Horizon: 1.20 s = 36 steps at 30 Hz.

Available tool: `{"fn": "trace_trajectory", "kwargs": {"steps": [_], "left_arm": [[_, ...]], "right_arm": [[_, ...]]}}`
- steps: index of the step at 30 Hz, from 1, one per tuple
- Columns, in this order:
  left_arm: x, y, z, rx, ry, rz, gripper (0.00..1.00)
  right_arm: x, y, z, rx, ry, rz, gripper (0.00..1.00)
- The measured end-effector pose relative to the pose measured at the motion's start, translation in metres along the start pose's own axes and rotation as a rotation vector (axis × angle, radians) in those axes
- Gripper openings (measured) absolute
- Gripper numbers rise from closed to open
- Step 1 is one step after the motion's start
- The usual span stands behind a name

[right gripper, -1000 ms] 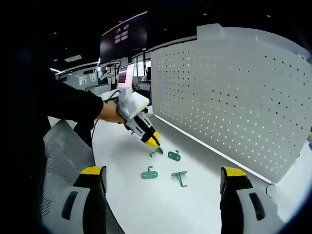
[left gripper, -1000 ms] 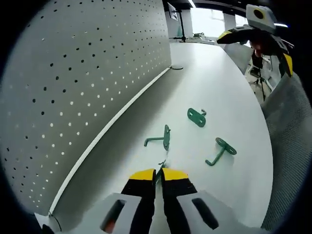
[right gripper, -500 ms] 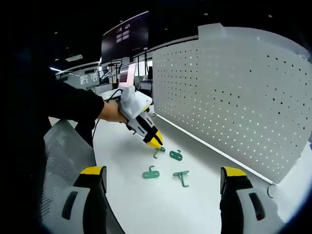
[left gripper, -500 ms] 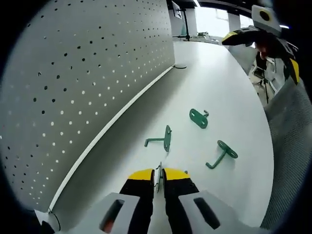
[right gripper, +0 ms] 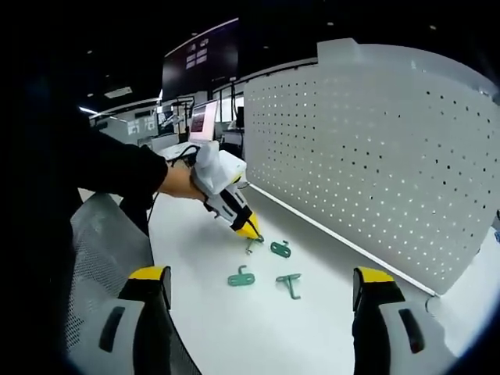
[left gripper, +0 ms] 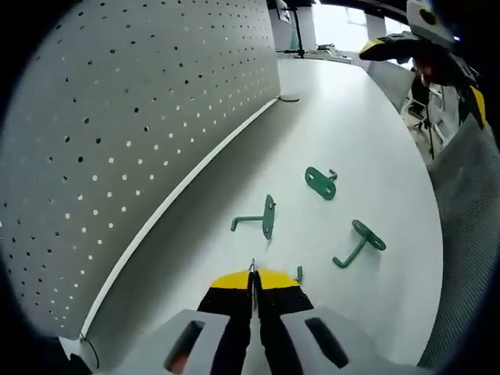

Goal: Insert the hook assembly into the mounting plate slot until the hook locks in place.

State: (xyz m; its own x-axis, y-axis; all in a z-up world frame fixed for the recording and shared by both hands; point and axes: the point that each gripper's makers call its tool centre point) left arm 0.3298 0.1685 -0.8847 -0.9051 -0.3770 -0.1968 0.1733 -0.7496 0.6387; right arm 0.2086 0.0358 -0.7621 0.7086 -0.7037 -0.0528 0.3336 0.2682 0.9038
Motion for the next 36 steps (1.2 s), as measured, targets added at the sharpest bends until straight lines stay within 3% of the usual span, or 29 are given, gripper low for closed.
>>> {"fn": "trace_trajectory", "kwargs": {"steps": [5,11,14,23,27,30,36], "left_arm": [[-0.005,0.008,0.016,0.054,0.034,0.047,0.01],[-0.014,0.031,0.047,0.203,0.095,0.169,0.01],[-0.021,0.048,0.069,0.304,0.137,0.222,0.01],[-0.020,0.090,0.127,0.528,0.232,0.288,0.01],[-0.007,0.109,0.147,0.651,0.215,0.329,0.01],[0.004,0.113,0.152,0.667,0.215,0.307,0.01],[0.022,0.129,0.169,0.764,0.185,0.320,0.01]], "right_arm": [[-0.003,0.007,-0.003,0.011,0.007,0.016,0.92],[-0.011,0.026,-0.007,0.039,0.025,0.059,0.90],[-0.013,0.036,-0.007,0.056,0.024,0.077,0.88],[-0.017,0.070,0.001,0.125,0.010,0.101,0.79],[-0.023,0.082,0.005,0.152,0.010,0.106,0.74],[-0.027,0.087,0.007,0.167,0.015,0.111,0.69],[-0.035,0.099,0.013,0.201,-0.008,0.149,0.57]]}}
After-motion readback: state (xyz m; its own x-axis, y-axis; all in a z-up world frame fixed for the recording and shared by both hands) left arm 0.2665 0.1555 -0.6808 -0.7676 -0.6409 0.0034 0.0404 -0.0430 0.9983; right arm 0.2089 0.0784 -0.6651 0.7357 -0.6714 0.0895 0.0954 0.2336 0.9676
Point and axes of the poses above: the point that each gripper's makers call its tool centre point, and the gripper's own axes: z roughly backward along the fingers, x roughly to its right, y roughly out of its top, and after that the axes turned 4 degrees about -z, right-handed
